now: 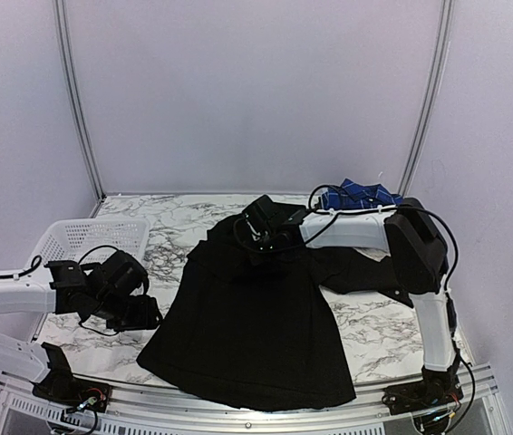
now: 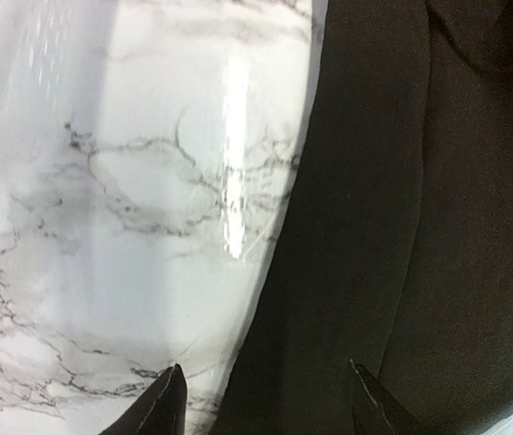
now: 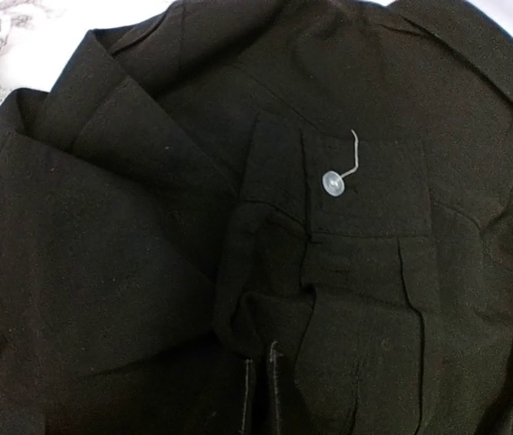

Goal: Fold and stack the long sleeve shirts
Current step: Pick up the sleeve from the center of the board.

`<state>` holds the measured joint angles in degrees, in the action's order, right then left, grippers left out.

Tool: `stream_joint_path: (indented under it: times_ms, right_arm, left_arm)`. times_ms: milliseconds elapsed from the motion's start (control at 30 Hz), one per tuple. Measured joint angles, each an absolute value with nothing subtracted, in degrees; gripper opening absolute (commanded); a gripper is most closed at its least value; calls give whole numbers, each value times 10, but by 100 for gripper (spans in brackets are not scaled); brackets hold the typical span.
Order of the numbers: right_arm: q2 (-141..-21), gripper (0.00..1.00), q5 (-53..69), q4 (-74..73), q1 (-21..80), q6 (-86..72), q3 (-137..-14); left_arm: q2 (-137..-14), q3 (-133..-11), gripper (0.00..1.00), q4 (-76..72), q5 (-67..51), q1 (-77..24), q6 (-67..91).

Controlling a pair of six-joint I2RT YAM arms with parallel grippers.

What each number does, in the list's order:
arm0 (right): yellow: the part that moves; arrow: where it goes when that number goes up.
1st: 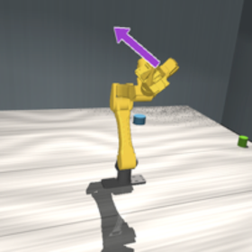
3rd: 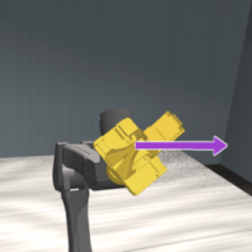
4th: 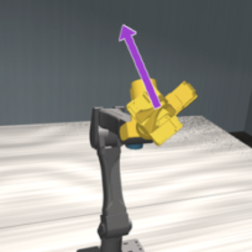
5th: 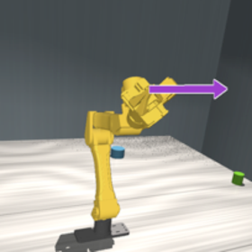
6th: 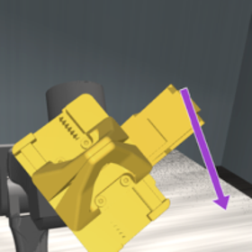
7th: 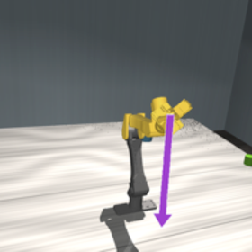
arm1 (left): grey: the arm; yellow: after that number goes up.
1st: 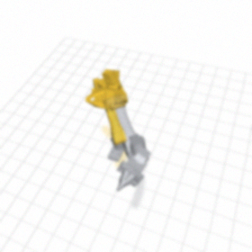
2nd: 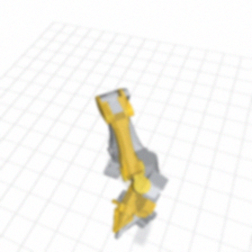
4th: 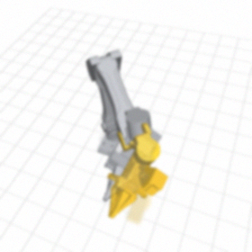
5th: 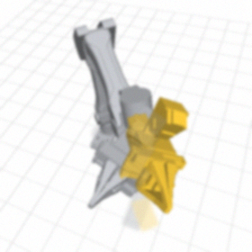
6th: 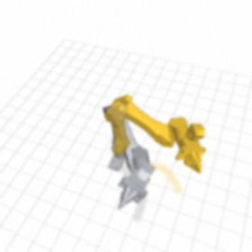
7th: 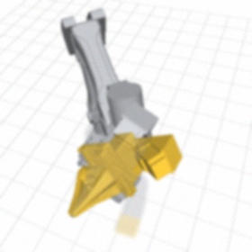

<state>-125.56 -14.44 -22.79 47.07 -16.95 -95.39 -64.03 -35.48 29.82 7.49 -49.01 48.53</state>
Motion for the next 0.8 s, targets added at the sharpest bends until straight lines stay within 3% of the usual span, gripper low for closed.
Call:
stream_joint_path:
  times_ms: [300, 633, 733, 800]
  right_arm:
    - [-1192, 0, -154, -207, 470, -164, -943]
    - [-1157, 0, -144, -158, 464, -145, -947]
    - [-1157, 0, -137, -143, 464, -134, -957]
    - [-1157, 0, -132, -128, 463, -127, -963]
  left_arm:
    - [-618, -327, 48, 364, 87, -572, 603]
    - [-621, -305, 42, 388, 84, -642, 683]
    - [-637, -305, 36, 389, 85, -646, 691]
    - [-644, -305, 26, 390, 86, -649, 695]
